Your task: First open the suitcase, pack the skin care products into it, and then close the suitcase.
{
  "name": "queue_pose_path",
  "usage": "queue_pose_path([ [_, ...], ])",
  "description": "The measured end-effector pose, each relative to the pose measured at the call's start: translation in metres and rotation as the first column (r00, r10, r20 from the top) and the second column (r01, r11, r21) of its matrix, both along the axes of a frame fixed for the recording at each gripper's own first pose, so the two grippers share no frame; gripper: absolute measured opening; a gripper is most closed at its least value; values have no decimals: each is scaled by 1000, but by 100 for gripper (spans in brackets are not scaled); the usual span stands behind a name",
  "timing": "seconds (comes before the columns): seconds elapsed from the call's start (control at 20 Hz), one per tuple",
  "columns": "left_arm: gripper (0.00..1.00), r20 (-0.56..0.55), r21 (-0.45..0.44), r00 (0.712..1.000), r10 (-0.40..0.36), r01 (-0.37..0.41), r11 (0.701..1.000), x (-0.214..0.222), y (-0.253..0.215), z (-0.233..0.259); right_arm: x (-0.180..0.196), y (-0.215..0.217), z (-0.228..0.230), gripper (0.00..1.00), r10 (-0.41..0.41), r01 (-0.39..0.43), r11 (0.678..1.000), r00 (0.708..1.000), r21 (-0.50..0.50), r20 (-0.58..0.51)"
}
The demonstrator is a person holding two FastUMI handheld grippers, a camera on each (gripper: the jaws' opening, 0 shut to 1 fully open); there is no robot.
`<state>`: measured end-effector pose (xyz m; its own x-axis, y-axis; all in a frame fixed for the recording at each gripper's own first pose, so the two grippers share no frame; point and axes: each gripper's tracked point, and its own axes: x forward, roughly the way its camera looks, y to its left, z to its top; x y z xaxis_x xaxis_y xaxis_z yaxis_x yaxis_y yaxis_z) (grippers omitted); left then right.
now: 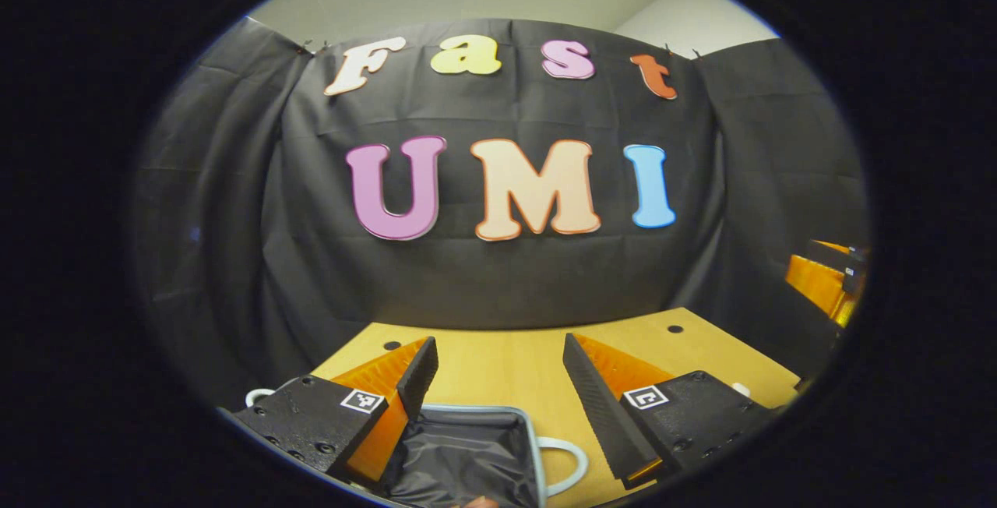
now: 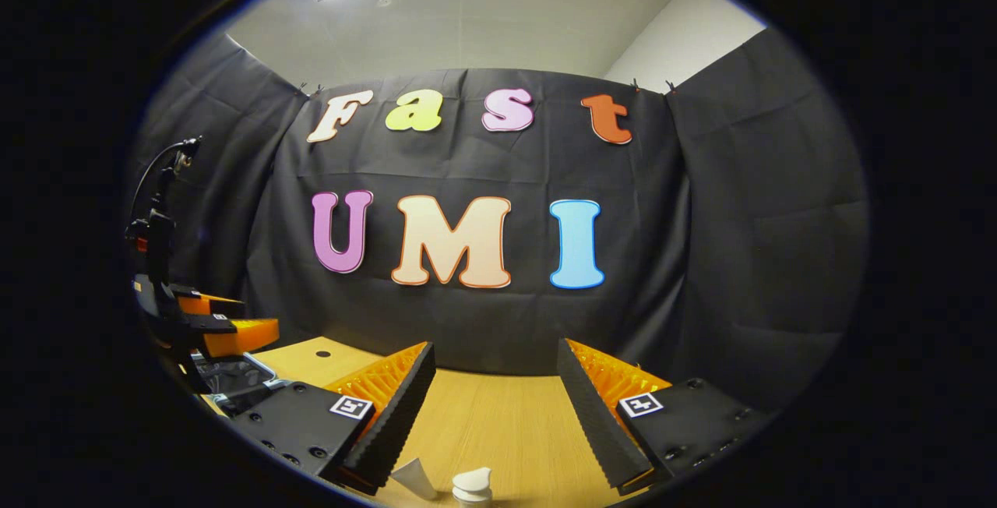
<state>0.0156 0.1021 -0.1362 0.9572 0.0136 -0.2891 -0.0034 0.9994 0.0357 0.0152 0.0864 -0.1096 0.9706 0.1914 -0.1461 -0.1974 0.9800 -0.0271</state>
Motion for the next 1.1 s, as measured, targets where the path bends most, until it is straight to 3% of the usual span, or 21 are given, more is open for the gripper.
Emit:
queue_pose_path([
  [0.55, 96, -156, -98, 977, -143, 128, 987, -16, -97, -72, -8, -47, -17, 99, -25, 24, 999, 999, -35, -37],
  [0.8, 95, -225, -181, 951, -211, 172, 968, -29, -137, -108, -15, -65, -20, 99, -31, 28, 997, 998, -73, -49],
  [1.1, 95, -337, -182, 906, -257, 205, 962, -49, -159, -169, -20, -78, -28, 99, -39, 31, 994, 997, -106, -73],
])
